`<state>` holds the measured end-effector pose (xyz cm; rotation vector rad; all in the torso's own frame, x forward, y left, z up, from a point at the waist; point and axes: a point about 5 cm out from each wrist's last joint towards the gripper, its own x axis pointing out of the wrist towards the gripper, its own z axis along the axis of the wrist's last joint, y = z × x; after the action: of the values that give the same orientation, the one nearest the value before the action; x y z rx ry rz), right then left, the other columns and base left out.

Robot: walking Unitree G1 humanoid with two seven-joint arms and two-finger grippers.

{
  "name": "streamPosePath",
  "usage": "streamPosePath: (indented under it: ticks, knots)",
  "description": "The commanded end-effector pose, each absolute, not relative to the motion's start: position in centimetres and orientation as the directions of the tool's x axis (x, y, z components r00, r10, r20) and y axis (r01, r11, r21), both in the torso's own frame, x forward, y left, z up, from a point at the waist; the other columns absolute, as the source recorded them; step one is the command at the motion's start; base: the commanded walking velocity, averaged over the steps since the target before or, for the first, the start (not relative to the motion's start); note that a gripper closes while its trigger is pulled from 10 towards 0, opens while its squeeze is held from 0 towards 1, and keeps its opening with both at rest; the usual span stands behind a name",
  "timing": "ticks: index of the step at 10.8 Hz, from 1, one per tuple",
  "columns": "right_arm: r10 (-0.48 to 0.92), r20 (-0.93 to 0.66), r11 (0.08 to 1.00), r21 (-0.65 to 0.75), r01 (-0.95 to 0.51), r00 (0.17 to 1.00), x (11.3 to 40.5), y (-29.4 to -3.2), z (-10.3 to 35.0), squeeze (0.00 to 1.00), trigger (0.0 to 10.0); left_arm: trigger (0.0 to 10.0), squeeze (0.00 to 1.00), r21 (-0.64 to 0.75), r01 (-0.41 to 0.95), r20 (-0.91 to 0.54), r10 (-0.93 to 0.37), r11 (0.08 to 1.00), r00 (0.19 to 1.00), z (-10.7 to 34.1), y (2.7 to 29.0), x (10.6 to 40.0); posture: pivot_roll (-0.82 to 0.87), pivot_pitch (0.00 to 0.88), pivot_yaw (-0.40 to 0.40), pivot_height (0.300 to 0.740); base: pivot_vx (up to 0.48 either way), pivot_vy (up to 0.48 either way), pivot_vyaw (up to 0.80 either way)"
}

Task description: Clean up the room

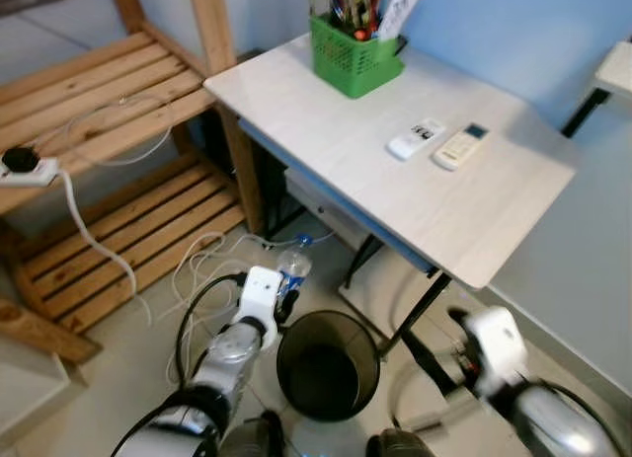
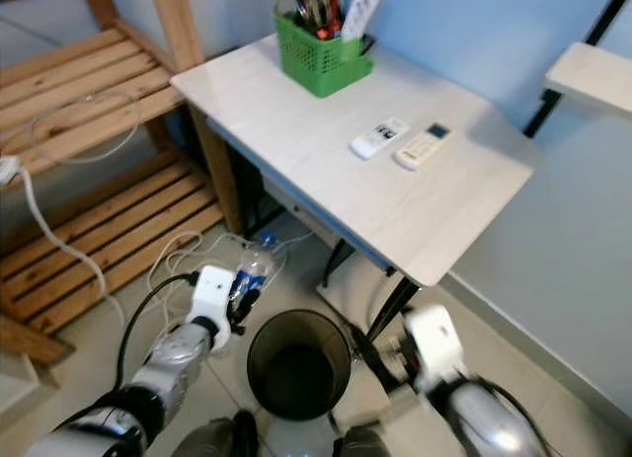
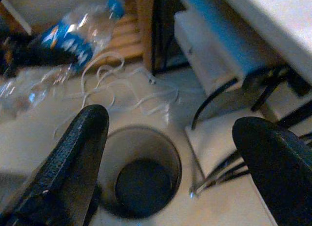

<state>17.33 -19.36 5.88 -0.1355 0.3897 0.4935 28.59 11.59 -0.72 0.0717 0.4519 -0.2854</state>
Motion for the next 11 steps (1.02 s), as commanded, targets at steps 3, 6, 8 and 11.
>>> streamPosePath:
  ticks: [3, 6, 8, 11]
  knots:
    - [0.439, -0.432, 0.869, -0.018, -0.494, 0.788, 15.6, -20.1, 6.6, 0.0, 10.0, 10.0, 0.0, -0.005, 0.261, -0.494, -0.229, 0.965, 0.838, -1.5, 11.4, 28.1, -0.34, 0.244, 0.012, 0.74, 0.0, 0.0, 0.0]
    - [0.447, -0.45, 0.865, -0.004, -0.502, 0.773, 14.8, -20.1, 6.9, 0.0, 10.0, 10.0, 0.0, -0.063, 0.263, -0.518, -0.257, 0.963, 0.816, -1.8, 10.9, 27.9, -0.35, 0.263, 0.009, 0.74, 0.0, 0.0, 0.0]
    - [0.48, -0.47, 0.844, 0.017, -0.536, 0.741, 14.1, -19.9, 7.1, 0.0, 10.0, 10.0, 0.0, -0.065, 0.252, -0.527, -0.247, 0.966, 0.813, -1.8, 11.1, 27.9, -0.37, 0.269, 0.005, 0.74, 0.0, 0.0, 0.0]
    - [0.473, -0.498, 0.842, 0.012, -0.539, 0.727, 13.5, -20.4, 6.8, 0.0, 10.0, 10.0, 0.0, -0.054, 0.317, -0.479, -0.303, 0.947, 0.824, -1.0, 10.7, 28.7, -0.37, 0.274, 0.002, 0.74, 0.0, 0.0, 0.0]
